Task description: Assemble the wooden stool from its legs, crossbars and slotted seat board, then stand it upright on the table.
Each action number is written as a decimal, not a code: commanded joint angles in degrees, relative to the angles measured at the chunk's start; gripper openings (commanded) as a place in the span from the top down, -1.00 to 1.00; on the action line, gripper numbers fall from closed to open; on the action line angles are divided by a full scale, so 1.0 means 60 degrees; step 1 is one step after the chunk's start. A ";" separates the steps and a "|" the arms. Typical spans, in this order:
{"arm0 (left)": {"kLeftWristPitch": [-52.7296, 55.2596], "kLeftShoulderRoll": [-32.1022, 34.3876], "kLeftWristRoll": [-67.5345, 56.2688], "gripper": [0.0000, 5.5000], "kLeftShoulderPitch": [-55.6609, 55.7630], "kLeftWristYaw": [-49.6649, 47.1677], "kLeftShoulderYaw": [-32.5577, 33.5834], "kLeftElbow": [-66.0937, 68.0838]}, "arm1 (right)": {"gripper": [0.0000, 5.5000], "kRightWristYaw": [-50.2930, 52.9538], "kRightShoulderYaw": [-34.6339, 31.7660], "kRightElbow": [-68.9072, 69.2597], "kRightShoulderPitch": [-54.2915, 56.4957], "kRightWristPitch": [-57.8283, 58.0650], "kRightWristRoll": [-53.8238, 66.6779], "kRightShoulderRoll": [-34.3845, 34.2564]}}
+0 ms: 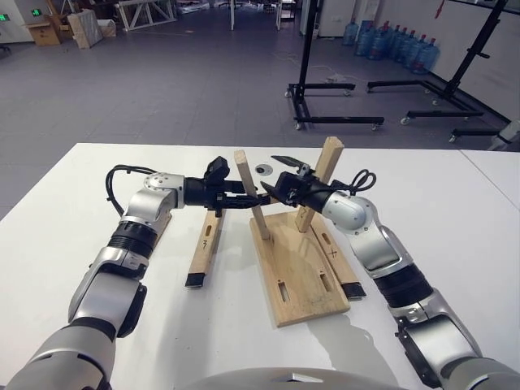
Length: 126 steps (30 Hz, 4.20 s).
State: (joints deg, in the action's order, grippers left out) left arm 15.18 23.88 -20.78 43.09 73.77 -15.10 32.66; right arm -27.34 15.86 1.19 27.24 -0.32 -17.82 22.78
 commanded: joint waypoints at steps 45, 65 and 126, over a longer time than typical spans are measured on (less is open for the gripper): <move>0.0126 0.0259 0.1827 0.27 0.0783 0.1574 -0.1770 0.0780 | -0.19 0.2362 -0.2746 0.2285 -0.1068 0.4732 0.4254 -0.1138; -0.0426 -0.0290 0.2325 0.27 0.2158 0.2398 -0.2174 0.2069 | -0.19 0.0884 -0.0190 0.2220 -0.0223 0.4438 0.3719 -0.1778; 0.1951 0.0016 0.1612 0.51 -0.7316 -0.8613 0.4411 -0.3431 | -0.19 0.3790 -0.3595 0.3067 -0.3284 0.1446 0.3186 -0.2139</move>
State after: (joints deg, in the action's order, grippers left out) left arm 24.64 25.44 -11.53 0.93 23.57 11.63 9.33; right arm -4.39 -5.15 20.25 7.28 9.03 1.36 9.32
